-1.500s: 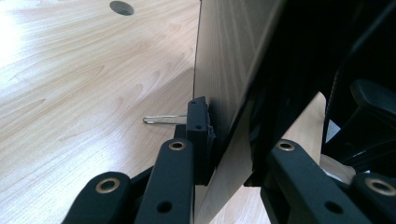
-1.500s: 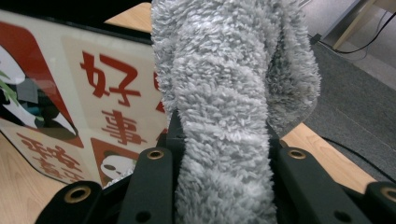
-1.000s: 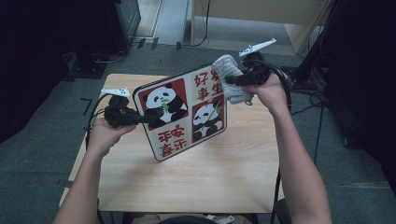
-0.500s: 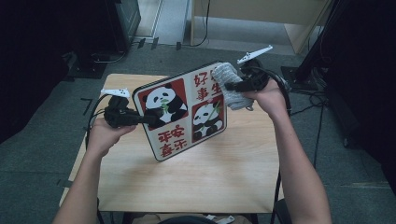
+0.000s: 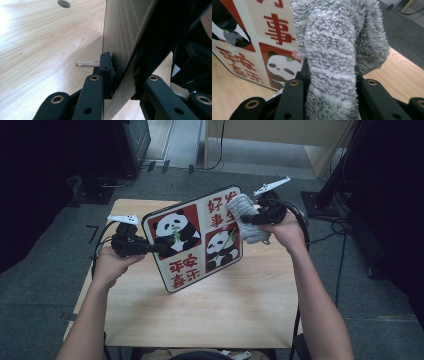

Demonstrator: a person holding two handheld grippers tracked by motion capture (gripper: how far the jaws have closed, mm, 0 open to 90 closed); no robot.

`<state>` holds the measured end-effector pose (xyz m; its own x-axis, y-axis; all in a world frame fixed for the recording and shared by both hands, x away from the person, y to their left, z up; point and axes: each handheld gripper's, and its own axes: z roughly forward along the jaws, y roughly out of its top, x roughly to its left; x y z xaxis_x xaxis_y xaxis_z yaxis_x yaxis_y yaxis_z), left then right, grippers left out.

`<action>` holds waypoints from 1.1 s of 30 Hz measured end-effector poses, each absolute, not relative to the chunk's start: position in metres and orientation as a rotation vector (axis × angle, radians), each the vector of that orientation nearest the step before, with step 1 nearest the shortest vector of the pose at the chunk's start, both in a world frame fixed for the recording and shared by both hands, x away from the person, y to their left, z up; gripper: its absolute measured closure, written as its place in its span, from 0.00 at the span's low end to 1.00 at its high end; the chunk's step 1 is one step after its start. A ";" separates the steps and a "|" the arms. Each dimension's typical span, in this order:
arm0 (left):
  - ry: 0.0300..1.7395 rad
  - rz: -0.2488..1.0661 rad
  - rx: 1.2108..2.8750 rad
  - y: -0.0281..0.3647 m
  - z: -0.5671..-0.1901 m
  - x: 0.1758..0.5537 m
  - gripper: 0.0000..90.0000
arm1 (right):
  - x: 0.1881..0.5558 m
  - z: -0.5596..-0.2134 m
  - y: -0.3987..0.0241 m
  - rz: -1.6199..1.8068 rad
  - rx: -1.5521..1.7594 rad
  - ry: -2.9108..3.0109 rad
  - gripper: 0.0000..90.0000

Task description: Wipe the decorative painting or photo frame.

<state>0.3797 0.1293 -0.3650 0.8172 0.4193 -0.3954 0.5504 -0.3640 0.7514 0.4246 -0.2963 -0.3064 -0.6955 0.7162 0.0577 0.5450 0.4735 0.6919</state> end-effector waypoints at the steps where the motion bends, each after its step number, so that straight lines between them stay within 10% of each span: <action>1: 0.715 -0.162 2.010 0.129 -0.365 0.380 0.87 | 0.424 -0.308 -0.297 1.038 1.092 2.480 0.76; 33: 0.723 -0.151 1.999 0.129 -0.366 0.378 0.87 | 0.412 -0.358 -0.305 1.084 1.155 2.509 0.75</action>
